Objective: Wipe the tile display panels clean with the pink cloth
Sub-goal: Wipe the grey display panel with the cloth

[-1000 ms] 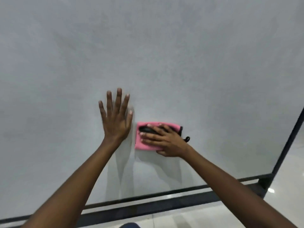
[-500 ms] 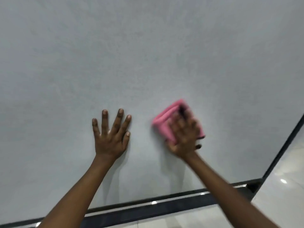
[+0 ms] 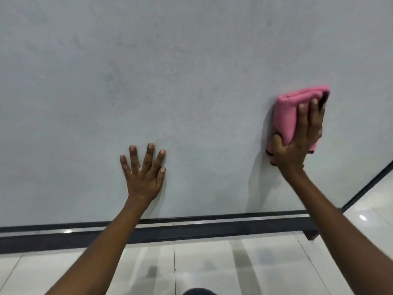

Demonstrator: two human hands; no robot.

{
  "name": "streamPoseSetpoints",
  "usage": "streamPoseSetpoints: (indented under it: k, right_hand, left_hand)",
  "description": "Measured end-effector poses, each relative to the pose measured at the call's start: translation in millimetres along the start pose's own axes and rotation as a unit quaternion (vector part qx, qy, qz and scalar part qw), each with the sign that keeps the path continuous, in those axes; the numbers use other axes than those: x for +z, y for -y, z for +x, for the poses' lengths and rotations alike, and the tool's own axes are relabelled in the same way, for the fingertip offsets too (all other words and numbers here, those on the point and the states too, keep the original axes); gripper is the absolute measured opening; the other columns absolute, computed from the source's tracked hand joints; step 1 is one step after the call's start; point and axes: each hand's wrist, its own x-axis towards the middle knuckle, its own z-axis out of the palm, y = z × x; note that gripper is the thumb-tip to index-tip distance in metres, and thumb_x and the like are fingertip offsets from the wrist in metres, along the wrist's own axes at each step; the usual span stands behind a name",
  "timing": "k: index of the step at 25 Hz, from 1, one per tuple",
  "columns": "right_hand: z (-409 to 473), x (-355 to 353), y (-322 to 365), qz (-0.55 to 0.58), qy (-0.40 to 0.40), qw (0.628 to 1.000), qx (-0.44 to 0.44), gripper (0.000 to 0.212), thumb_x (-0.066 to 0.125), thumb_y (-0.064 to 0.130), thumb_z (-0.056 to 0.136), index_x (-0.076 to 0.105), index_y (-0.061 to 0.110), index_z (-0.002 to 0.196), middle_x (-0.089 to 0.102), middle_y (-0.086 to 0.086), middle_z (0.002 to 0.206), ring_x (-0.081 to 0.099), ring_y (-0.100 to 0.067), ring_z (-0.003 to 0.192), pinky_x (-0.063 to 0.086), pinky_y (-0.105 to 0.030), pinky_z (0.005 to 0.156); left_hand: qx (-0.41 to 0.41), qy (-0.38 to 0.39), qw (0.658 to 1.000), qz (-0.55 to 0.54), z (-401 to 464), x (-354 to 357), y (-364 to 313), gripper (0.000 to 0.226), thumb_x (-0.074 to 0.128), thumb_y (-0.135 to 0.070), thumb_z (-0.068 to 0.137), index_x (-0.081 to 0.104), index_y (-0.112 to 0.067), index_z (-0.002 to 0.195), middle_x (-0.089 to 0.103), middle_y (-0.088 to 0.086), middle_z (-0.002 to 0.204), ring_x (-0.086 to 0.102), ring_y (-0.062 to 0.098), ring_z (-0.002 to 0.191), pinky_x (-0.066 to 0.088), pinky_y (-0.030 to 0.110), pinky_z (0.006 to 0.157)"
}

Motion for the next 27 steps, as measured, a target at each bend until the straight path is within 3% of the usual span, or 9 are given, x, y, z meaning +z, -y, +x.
streamPoseSetpoints:
  k: [2,4,7,9,14,18,21,23,27]
  right_hand:
    - [-52.6,23.2,24.6,-0.013,0.012,1.0,0.013,0.083,0.054,0.034,0.078,0.02,0.03,0.153,0.011,0.006,0.163,0.017,-0.031,0.146,0.013,-0.041,0.115]
    - [-124.2,56.3,66.0,-0.022,0.106,0.985,-0.134,0.087,0.062,0.03,0.074,0.025,0.028,0.152,0.016,0.01,0.161,0.007,-0.02,0.15,0.016,-0.043,0.115]
    - [-207.1,76.8,111.3,-0.055,0.29,0.851,-0.434,0.082,0.071,0.021,0.072,0.04,0.031,0.147,0.034,0.012,0.155,0.012,-0.02,0.15,0.006,-0.046,0.121]
    - [-206.7,72.1,95.7,-0.05,0.315,0.817,-0.481,0.084,0.072,0.018,0.07,0.041,0.032,0.147,0.035,0.013,0.155,0.018,-0.019,0.147,-0.004,-0.044,0.121]
    - [-121.1,21.8,-15.2,-0.003,0.11,0.986,-0.127,0.088,0.061,0.029,0.079,0.016,0.035,0.154,0.013,0.007,0.162,0.011,-0.018,0.149,0.02,-0.043,0.114]
    - [-144.8,26.4,2.6,0.021,0.004,0.982,0.189,0.08,0.056,0.031,0.083,0.016,0.024,0.151,0.013,-0.02,0.159,0.008,-0.025,0.148,0.009,-0.044,0.121]
    - [-224.2,57.9,44.1,-0.041,0.223,0.959,-0.167,0.083,0.057,0.022,0.076,0.02,0.026,0.15,0.022,-0.003,0.156,0.0,-0.021,0.15,-0.004,-0.037,0.119]
    - [-258.8,58.2,23.9,-0.109,0.324,0.817,-0.465,0.084,0.05,0.009,0.075,0.022,0.029,0.151,0.026,0.007,0.154,0.005,-0.02,0.15,-0.007,-0.042,0.121]
    - [-199.2,13.3,-32.0,-0.161,0.344,0.784,-0.491,0.101,0.066,0.017,0.065,0.018,0.034,0.153,0.028,0.014,0.155,0.003,-0.019,0.151,0.002,-0.044,0.121]
  left_hand:
    - [-0.001,-0.014,1.0,0.008,-3.0,6.7,2.7,0.056,0.021,-0.039,0.104,0.002,-0.028,0.156,-0.005,-0.002,0.163,-0.01,0.033,0.149,-0.007,0.054,0.117]
    - [-0.001,-0.026,1.0,0.009,-1.6,7.2,2.5,0.056,0.022,-0.039,0.104,0.003,-0.028,0.156,-0.005,-0.002,0.164,-0.009,0.033,0.149,-0.006,0.055,0.117]
    - [-0.003,-0.007,1.0,-0.018,-7.6,0.5,0.5,0.061,0.027,-0.04,0.102,-0.001,-0.029,0.155,-0.011,-0.003,0.163,-0.014,0.032,0.148,-0.009,0.055,0.116]
    - [0.006,0.023,1.0,-0.019,-14.8,-1.6,-1.8,0.066,0.032,-0.042,0.101,-0.004,-0.028,0.155,-0.015,-0.002,0.162,-0.017,0.032,0.147,-0.01,0.056,0.115]
    - [0.01,0.047,0.999,-0.01,-39.1,6.6,-11.5,0.066,0.03,-0.043,0.103,-0.007,-0.027,0.155,-0.017,0.0,0.162,-0.016,0.033,0.148,-0.01,0.056,0.115]
    - [-0.003,0.051,0.998,-0.024,-36.5,7.9,-16.3,0.065,0.028,-0.042,0.102,-0.009,-0.027,0.154,-0.019,-0.001,0.161,-0.018,0.031,0.147,-0.012,0.055,0.115]
    - [-0.024,0.063,0.997,-0.046,-37.0,1.7,-21.3,0.066,0.03,-0.039,0.102,-0.008,-0.028,0.155,-0.019,-0.002,0.161,-0.018,0.031,0.147,-0.011,0.054,0.116]
    - [-0.016,0.086,0.995,-0.046,-35.1,-8.1,-19.2,0.061,0.027,-0.038,0.103,-0.004,-0.029,0.155,-0.017,-0.002,0.162,-0.016,0.03,0.148,-0.009,0.054,0.116]
    - [-0.001,0.104,0.993,-0.049,-1.8,-32.7,-16.4,0.057,0.026,-0.033,0.103,0.005,-0.027,0.156,-0.01,-0.005,0.163,-0.008,0.024,0.15,-0.004,0.054,0.117]
